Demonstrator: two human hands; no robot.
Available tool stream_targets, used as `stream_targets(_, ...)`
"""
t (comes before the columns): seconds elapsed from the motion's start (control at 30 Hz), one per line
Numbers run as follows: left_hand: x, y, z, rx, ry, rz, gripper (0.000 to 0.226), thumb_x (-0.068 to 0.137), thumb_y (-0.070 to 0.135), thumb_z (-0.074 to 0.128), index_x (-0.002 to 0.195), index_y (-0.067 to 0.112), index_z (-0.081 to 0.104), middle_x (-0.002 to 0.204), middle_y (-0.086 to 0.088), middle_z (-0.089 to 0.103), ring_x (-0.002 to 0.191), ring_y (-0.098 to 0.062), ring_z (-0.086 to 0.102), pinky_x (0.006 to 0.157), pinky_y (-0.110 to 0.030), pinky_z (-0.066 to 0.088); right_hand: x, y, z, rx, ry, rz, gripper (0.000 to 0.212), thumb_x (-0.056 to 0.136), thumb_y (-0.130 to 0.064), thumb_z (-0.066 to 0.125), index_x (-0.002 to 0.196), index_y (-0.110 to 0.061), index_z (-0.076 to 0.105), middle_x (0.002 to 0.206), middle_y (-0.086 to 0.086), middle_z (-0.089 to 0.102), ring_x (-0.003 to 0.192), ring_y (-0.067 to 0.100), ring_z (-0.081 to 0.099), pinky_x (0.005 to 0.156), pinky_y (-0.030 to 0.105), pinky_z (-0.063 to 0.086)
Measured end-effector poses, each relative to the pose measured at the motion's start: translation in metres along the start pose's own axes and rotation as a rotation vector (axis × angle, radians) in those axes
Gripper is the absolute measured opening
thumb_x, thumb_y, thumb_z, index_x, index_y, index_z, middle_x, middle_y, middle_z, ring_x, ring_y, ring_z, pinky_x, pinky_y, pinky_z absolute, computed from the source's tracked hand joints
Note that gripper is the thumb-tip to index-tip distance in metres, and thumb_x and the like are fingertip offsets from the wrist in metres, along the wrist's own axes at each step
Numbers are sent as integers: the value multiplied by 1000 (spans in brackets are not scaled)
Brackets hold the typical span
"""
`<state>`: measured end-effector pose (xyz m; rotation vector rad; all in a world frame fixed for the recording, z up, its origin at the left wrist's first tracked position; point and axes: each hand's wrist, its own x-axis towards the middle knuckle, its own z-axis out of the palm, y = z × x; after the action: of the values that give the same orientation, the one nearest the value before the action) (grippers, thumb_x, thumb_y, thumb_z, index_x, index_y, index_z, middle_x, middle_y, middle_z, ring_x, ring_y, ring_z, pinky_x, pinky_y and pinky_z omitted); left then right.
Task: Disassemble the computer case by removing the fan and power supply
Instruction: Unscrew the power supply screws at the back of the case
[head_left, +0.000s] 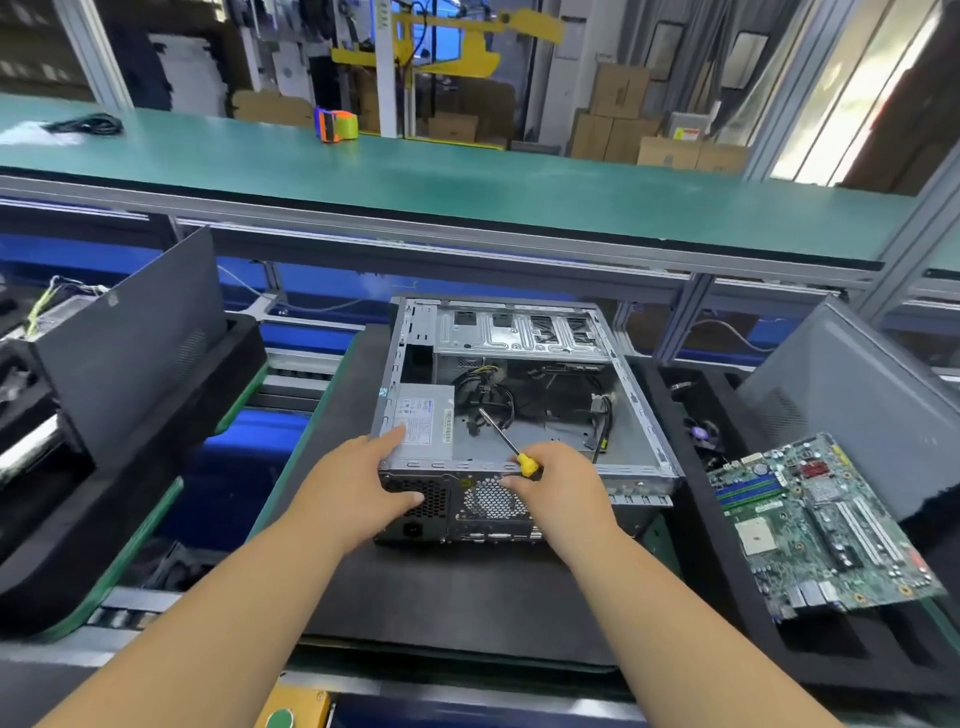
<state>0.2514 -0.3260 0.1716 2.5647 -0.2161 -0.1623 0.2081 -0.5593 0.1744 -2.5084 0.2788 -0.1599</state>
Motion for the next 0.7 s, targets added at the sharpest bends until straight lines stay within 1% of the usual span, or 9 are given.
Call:
stream_targets(0.07, -2, 4, 1, -6, 22, -26, 88, 73, 50, 79, 148, 43, 34, 145, 10, 48, 133, -13, 43, 106, -29, 38, 1, 5, -2, -16, -15, -25, 29, 87, -35, 72, 84, -7, 63, 80, 6, 61, 73, 24, 56, 61, 31, 43)
stream_targets(0.1, -3, 7, 2, -16, 35, -37, 87, 72, 48, 80, 147, 43, 36, 144, 10, 50, 132, -13, 45, 105, -27, 38, 2, 8, -4, -16, -22, -35, 30, 86, -35, 72, 84, -7, 63, 79, 7, 62, 72, 25, 57, 59, 30, 42)
stream_targets(0.2, -11, 16, 9, -35, 74, -70, 85, 71, 46, 82, 145, 44, 39, 141, 11, 53, 130, -12, 48, 104, -26, 40, 4, 20, -10, -4, -40, -67, 28, 85, -35, 73, 89, -8, 67, 83, 8, 65, 77, 24, 61, 65, 31, 48)
stream_targets(0.43, -30, 37, 31, -39, 125, -121, 85, 70, 45, 82, 144, 47, 40, 139, 10, 54, 127, -13, 49, 99, -26, 42, 7, 46, -29, 16, -101, -106, 28, 83, -37, 75, 92, -11, 69, 86, 6, 68, 79, 22, 63, 71, 36, 53)
stream_targets(0.5, -33, 40, 36, -30, 137, -128, 85, 71, 43, 82, 144, 47, 40, 139, 11, 54, 126, -13, 50, 95, -24, 40, 7, 52, -33, 18, -109, -115, 26, 83, -37, 75, 90, -14, 69, 83, 3, 67, 75, 19, 62, 70, 36, 53)
stream_targets(0.57, -36, 43, 41, -30, 158, -129, 85, 71, 41, 83, 144, 48, 39, 139, 12, 54, 124, -12, 51, 92, -21, 39, 6, 56, -35, 23, -113, -116, 26, 82, -38, 75, 90, -14, 69, 80, 4, 66, 73, 20, 62, 67, 35, 52)
stream_targets(0.7, -36, 42, 42, -7, 153, -98, 87, 73, 38, 82, 146, 47, 35, 142, 10, 51, 128, -14, 49, 96, -23, 38, 4, 55, -38, 21, -127, -96, 27, 83, -38, 75, 92, -12, 69, 79, 9, 68, 74, 26, 63, 63, 34, 50)
